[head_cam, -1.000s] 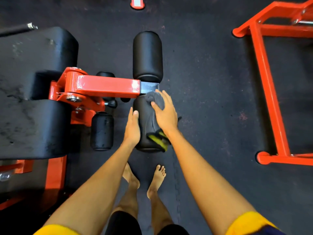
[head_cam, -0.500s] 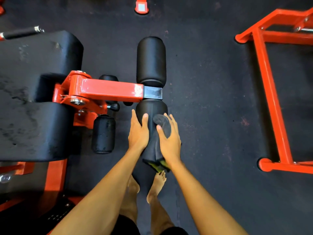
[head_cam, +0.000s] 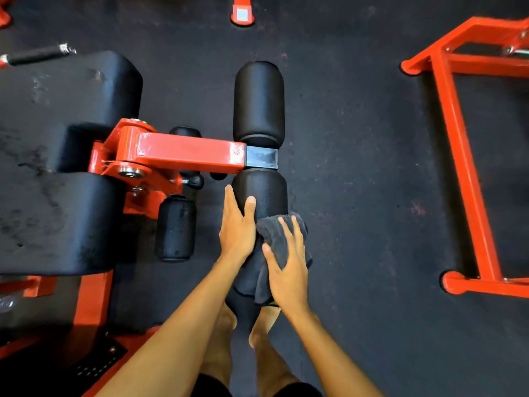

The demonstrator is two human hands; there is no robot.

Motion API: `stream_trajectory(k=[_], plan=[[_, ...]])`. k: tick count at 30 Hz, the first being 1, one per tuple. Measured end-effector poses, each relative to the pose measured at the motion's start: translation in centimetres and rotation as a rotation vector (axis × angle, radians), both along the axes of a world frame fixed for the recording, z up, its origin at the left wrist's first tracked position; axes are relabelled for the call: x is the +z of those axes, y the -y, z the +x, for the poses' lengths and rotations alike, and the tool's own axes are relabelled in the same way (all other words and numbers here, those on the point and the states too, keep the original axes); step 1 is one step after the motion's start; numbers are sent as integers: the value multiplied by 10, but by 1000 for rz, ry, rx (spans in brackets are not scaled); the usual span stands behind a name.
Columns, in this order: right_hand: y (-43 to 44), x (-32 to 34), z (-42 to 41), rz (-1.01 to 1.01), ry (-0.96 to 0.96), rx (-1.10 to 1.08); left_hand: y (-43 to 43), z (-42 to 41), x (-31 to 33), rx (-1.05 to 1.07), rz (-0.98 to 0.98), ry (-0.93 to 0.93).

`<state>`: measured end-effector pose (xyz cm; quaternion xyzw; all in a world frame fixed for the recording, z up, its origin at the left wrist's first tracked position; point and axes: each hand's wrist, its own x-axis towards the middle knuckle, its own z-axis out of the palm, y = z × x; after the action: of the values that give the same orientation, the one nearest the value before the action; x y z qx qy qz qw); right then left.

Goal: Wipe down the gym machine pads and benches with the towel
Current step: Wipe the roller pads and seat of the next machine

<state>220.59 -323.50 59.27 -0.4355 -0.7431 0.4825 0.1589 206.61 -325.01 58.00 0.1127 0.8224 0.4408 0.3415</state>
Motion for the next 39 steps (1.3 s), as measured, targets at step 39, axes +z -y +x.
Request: stream_trajectory(k=[39], plan=[[-10,-9,10,-94,-90,19,0,10,-3,-13,34,-101]])
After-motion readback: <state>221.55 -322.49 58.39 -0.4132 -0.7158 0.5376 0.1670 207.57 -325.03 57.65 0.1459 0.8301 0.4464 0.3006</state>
